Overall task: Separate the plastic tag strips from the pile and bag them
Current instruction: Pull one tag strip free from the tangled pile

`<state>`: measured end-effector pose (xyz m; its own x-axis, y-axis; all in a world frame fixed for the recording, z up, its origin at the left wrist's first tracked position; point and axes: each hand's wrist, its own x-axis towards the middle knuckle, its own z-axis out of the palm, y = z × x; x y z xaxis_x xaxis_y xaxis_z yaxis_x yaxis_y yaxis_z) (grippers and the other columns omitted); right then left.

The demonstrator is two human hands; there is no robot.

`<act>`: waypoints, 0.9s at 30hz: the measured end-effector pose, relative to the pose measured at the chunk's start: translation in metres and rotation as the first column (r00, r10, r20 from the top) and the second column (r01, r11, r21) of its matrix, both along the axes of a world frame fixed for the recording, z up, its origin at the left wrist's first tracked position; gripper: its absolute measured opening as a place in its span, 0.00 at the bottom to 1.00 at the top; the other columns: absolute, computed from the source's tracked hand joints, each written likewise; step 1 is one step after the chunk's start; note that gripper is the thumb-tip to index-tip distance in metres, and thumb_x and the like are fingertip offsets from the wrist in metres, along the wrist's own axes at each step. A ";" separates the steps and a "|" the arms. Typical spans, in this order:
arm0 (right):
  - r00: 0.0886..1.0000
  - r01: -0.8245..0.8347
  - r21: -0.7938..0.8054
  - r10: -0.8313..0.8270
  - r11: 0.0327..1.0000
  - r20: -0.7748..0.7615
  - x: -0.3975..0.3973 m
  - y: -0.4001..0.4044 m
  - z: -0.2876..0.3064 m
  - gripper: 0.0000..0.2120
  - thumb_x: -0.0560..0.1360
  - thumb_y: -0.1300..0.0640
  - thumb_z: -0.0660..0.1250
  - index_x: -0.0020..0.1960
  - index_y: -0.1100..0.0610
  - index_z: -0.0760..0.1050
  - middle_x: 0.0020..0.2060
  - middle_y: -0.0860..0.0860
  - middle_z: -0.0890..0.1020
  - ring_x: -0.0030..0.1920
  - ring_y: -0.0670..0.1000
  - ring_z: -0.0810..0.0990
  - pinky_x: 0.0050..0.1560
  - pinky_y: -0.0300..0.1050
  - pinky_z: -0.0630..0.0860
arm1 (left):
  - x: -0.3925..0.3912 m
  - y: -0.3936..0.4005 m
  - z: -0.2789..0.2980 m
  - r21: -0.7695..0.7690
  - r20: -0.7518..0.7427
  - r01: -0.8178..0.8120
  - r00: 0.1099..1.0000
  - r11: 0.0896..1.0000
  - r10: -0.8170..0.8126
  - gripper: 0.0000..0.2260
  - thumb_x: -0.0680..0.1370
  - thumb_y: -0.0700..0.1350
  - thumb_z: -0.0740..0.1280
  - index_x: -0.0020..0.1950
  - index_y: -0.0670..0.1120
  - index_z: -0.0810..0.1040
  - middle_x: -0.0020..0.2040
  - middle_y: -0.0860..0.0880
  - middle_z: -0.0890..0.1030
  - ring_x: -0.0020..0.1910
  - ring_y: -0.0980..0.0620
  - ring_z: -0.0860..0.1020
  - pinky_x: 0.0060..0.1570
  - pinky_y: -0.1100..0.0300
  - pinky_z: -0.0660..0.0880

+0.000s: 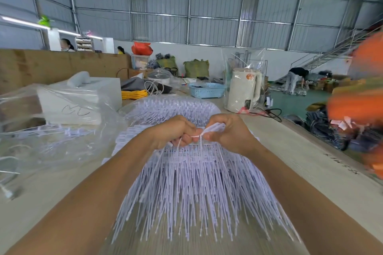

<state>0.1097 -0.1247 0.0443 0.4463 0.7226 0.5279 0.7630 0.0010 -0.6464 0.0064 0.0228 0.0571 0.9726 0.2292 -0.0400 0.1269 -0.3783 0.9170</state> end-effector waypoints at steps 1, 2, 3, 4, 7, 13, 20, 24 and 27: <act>0.997 0.016 0.046 -0.019 0.999 0.070 0.000 0.000 -0.002 0.16 0.65 0.66 0.75 0.29 0.48 0.74 0.25 0.42 0.73 0.27 0.42 0.70 0.30 0.38 0.66 | 0.000 0.000 0.001 -0.084 -0.015 0.022 1.000 0.996 -0.023 0.13 0.77 0.43 0.66 0.32 0.44 0.77 0.22 0.52 0.65 0.20 0.58 0.60 0.25 0.64 0.53; 0.988 0.033 0.087 -0.046 0.996 0.148 0.000 -0.001 -0.003 0.14 0.66 0.65 0.75 0.30 0.51 0.76 0.26 0.43 0.74 0.28 0.44 0.71 0.31 0.40 0.67 | 0.000 0.000 0.002 -0.137 -0.043 0.053 0.997 0.989 -0.059 0.15 0.77 0.43 0.65 0.29 0.46 0.76 0.22 0.53 0.64 0.19 0.58 0.58 0.24 0.64 0.52; 0.973 0.064 0.129 -0.090 0.990 0.211 0.001 -0.003 -0.005 0.10 0.67 0.66 0.74 0.31 0.55 0.77 0.28 0.45 0.75 0.29 0.45 0.71 0.32 0.41 0.68 | -0.001 -0.001 0.004 -0.169 -0.076 0.090 0.992 0.981 -0.104 0.17 0.76 0.44 0.64 0.26 0.48 0.75 0.21 0.54 0.63 0.19 0.58 0.57 0.23 0.65 0.51; 0.960 0.114 0.163 -0.151 0.980 0.235 0.002 -0.006 -0.005 0.08 0.67 0.67 0.73 0.32 0.59 0.77 0.28 0.47 0.75 0.29 0.44 0.71 0.32 0.41 0.68 | -0.002 -0.002 0.006 -0.195 -0.105 0.124 0.984 0.973 -0.146 0.17 0.74 0.45 0.64 0.24 0.49 0.74 0.20 0.55 0.62 0.18 0.58 0.57 0.22 0.65 0.50; 0.972 0.232 0.167 -0.222 0.958 -0.076 0.013 -0.017 0.001 0.08 0.68 0.66 0.73 0.33 0.62 0.76 0.26 0.49 0.75 0.24 0.44 0.69 0.26 0.39 0.68 | -0.004 -0.002 0.008 -0.218 -0.127 0.107 0.982 0.970 -0.137 0.12 0.73 0.45 0.65 0.29 0.46 0.74 0.21 0.54 0.64 0.19 0.58 0.59 0.25 0.63 0.50; 0.821 0.015 0.029 0.004 0.999 -0.570 0.010 -0.024 0.025 0.14 0.63 0.67 0.77 0.35 0.58 0.72 0.22 0.49 0.71 0.20 0.45 0.66 0.20 0.34 0.62 | -0.002 -0.011 0.011 0.142 -0.094 0.053 0.995 0.989 -0.039 0.11 0.77 0.32 0.60 0.48 0.46 0.76 0.40 0.47 0.73 0.29 0.53 0.69 0.30 0.60 0.63; 0.959 -0.068 -0.122 0.032 0.990 -0.280 -0.001 -0.012 0.022 0.16 0.62 0.69 0.77 0.33 0.56 0.71 0.24 0.45 0.72 0.24 0.41 0.67 0.23 0.32 0.63 | 0.001 -0.023 0.017 0.455 -0.125 0.150 0.987 0.878 -0.103 0.10 0.78 0.33 0.62 0.52 0.47 0.73 0.40 0.48 0.72 0.35 0.54 0.69 0.34 0.64 0.67; 0.987 -0.043 -0.163 0.017 0.986 -0.157 -0.002 -0.004 0.023 0.15 0.62 0.71 0.77 0.34 0.60 0.71 0.25 0.47 0.70 0.21 0.39 0.66 0.22 0.30 0.62 | 0.002 -0.024 0.015 0.470 -0.075 0.126 0.992 0.874 -0.102 0.06 0.75 0.35 0.68 0.50 0.42 0.77 0.41 0.45 0.74 0.36 0.51 0.71 0.35 0.62 0.68; 0.994 0.031 -0.220 -0.054 0.975 -0.097 -0.002 0.000 0.025 0.15 0.61 0.69 0.78 0.32 0.59 0.71 0.26 0.50 0.70 0.23 0.43 0.66 0.24 0.36 0.62 | 0.008 -0.025 0.006 0.474 0.007 0.037 0.999 0.880 -0.046 0.08 0.72 0.37 0.73 0.41 0.46 0.75 0.37 0.49 0.76 0.34 0.54 0.74 0.33 0.65 0.70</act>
<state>0.1081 -0.1246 0.0695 0.5223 0.7945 0.3099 0.6895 -0.1796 -0.7017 0.0139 -0.0022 0.0630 0.9811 0.1762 0.0802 0.0874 -0.7728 0.6286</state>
